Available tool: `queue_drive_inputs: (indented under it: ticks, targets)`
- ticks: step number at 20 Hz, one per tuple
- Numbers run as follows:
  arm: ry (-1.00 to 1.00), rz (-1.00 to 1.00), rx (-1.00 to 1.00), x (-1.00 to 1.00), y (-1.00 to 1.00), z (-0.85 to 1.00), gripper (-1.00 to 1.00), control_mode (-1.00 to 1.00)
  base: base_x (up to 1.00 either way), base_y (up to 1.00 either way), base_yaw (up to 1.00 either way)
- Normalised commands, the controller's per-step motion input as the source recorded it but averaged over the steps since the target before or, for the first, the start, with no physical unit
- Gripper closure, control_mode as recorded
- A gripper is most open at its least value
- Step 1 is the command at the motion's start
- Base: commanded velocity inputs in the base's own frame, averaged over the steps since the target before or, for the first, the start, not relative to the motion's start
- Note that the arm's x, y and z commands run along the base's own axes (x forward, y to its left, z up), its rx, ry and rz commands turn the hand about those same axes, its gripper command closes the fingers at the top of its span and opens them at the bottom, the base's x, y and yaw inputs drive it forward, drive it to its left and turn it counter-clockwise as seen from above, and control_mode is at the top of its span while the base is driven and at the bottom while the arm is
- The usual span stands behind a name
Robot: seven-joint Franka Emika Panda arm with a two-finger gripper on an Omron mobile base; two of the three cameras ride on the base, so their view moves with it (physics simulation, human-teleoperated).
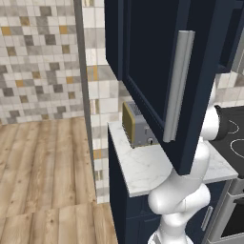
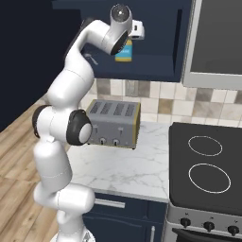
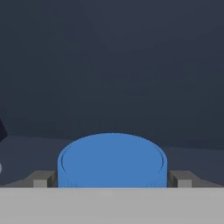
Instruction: The dining table condiment station is running low on mayonnaise. Refill the condiment station by opening the cabinet and taking the mayonnaise from the cabinet and placing it on the dining table.
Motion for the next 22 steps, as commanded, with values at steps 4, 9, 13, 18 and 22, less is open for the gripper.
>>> queue_drive_inputs:
  ticks: [4, 9, 13, 18, 22]
  targets:
    - [0.00, 0.00, 0.00, 0.00, 0.00, 0.00, 1.00, -1.00, 0.00, 0.00, 0.00]
    - [-0.02, 0.00, 0.00, -0.05, 0.00, -0.09, 1.00, -1.00, 0.00, 0.00, 0.00]
    - [-0.10, 0.00, 0.00, -0.61, 0.00, -0.08, 1.00, -1.00, 0.00, 0.00, 0.00]
    - [-0.25, 0.00, 0.00, -1.00, 0.00, 0.00, 1.00, -1.00, 0.00, 0.00, 0.00]
    - [-0.31, 0.00, 0.00, -1.00, 0.00, 0.00, 1.00, -1.00, 0.00, 0.00, 0.00]
